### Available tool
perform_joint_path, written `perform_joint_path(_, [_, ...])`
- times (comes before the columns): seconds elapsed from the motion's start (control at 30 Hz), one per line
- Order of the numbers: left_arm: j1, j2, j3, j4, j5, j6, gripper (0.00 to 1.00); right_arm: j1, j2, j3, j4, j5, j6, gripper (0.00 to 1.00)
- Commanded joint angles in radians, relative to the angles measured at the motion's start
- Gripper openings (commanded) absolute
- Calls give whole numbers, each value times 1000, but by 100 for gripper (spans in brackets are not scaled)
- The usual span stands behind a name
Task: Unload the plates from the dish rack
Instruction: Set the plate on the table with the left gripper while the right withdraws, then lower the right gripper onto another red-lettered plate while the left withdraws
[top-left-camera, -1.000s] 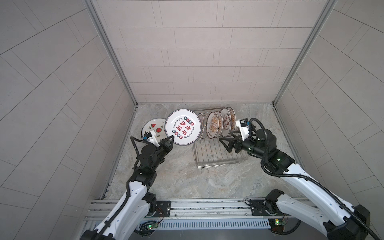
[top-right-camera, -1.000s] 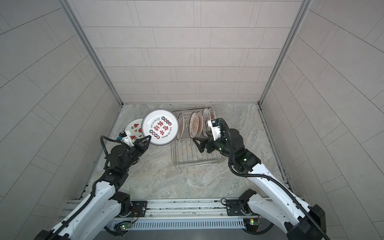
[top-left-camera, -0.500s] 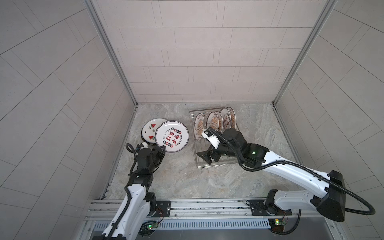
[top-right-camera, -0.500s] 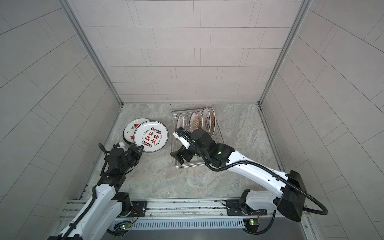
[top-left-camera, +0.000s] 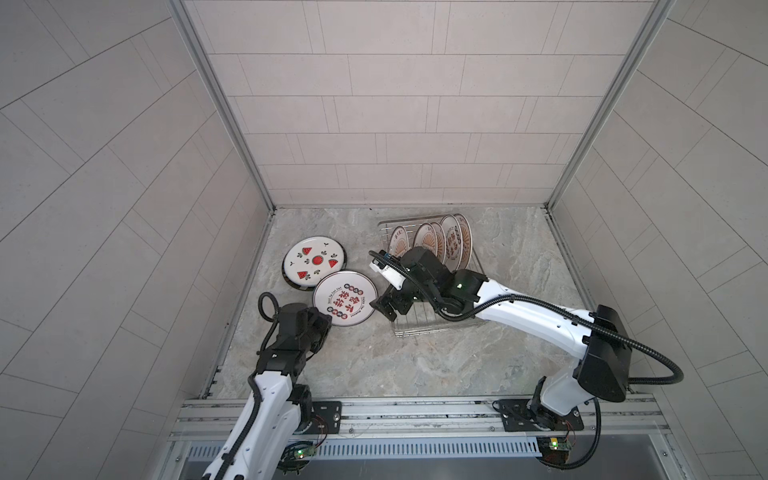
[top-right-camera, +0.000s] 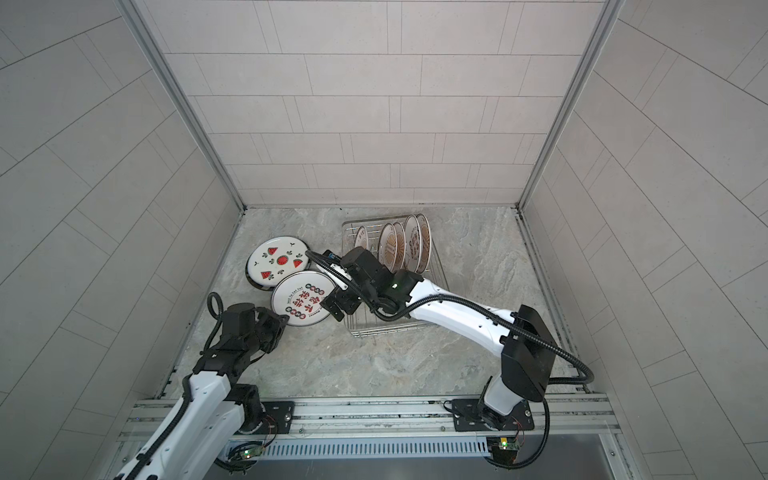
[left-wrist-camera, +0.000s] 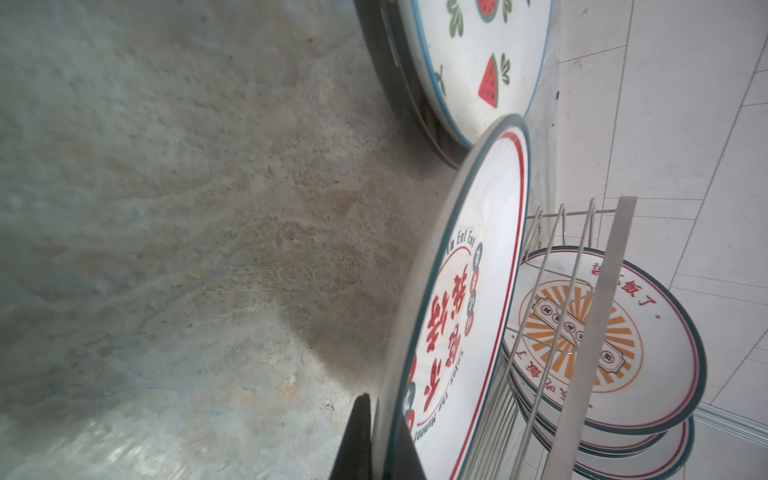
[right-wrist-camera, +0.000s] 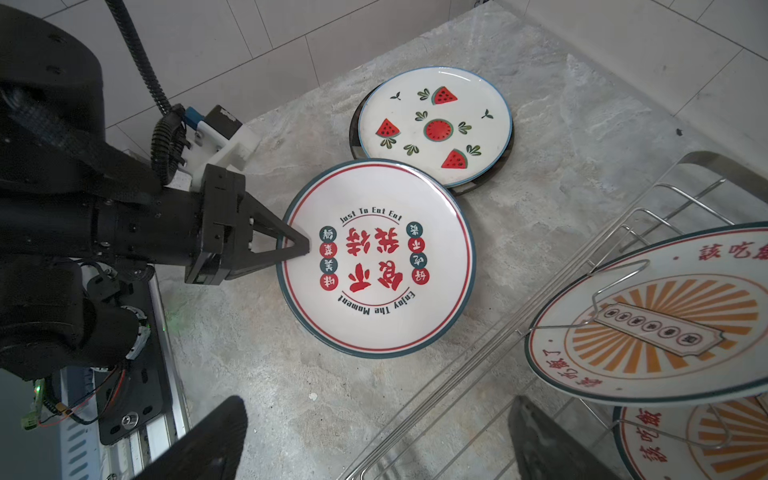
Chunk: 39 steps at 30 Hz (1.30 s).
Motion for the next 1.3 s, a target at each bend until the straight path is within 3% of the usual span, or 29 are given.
perform_joint_path(0.0, [4,-2,-19,27,49,-37,0,9,28,40,-49,27,-17,100])
perform_joint_path(0.53, [4,89,-21,-30,-3,-37,3,18,128,125,-86,110,-2,99])
perform_joint_path(0.67, [4,89,-33,-20,-15,-42,21,18,129,124,-87,119,0,99])
perform_joint_path(0.9, [4,77,-43,-15,-67,-53,36,18,127,119,-90,128,2,99])
perform_joint_path(1.13, [5,54,-48,-28,-112,-60,59,19,119,115,-89,128,2,99])
perform_joint_path(1.27, [5,24,-40,-70,-152,-60,77,19,118,113,-91,129,3,100])
